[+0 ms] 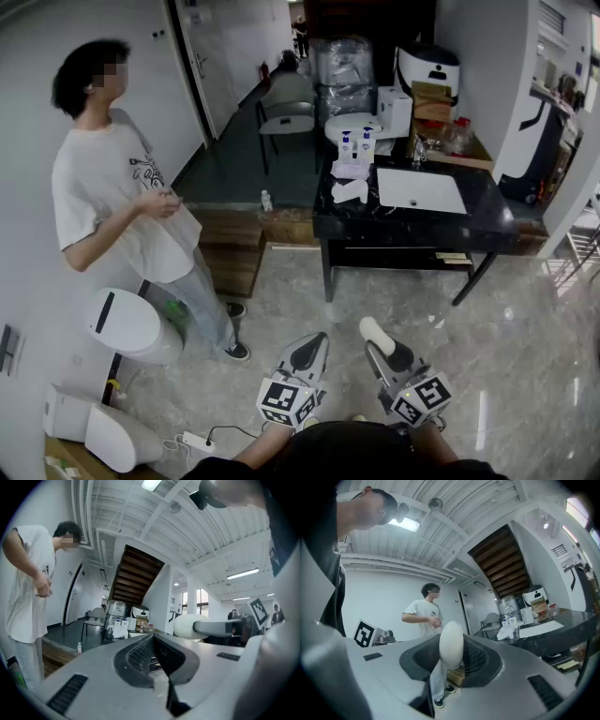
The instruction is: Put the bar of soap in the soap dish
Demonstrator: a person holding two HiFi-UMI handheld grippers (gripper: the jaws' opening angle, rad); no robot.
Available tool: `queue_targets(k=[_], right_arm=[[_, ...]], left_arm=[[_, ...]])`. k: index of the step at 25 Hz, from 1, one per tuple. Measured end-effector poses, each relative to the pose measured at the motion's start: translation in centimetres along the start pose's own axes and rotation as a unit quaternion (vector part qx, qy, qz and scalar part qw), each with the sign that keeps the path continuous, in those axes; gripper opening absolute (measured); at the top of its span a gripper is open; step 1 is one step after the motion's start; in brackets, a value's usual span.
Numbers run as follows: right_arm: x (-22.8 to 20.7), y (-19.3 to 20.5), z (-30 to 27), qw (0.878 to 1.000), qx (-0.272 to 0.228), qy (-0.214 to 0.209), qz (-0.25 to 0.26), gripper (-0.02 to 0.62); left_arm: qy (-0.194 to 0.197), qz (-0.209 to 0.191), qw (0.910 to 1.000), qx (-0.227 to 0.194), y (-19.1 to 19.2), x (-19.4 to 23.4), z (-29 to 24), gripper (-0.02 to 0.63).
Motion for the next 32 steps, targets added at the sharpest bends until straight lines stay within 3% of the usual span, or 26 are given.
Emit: queue_targets(k=[3, 7, 15, 32], right_arm=[[0.4, -0.2, -0.4, 1.000, -0.001, -0.001, 0.004, 0.117], [1.0, 0.0, -0.8, 1.000, 0.006, 0.004, 0.002, 0.118], [0.8, 0.8, -3.9, 0.997, 0.026, 0.066, -0.003, 0.117], [5.8, 2.0, -7.2, 0.995, 0.043, 0.085, 0.005, 0.117]], left_arm=[[-0.021, -0.024, 0.9994, 0.014, -0.1, 0.3, -0.2, 0.003], [-0.058, -0.019, 0.9979, 0.024, -0.4, 1.1, -0.2, 0.003], [-0.113, -0.032, 0.9929, 0.018, -1.6, 2.3, -0.7, 0.003], [-0.082, -0.037, 0.9958, 0.017, -1.9, 5.0, 2.8, 0.003]])
Point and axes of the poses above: the fingertips, and each gripper's own axes: z backward along the fingers, x to its left, y out of its underside, the point moved 4 cm from there along z, backward along the fingers, and after that the axes turned 11 degrees about -y, right-handed, at the moved point
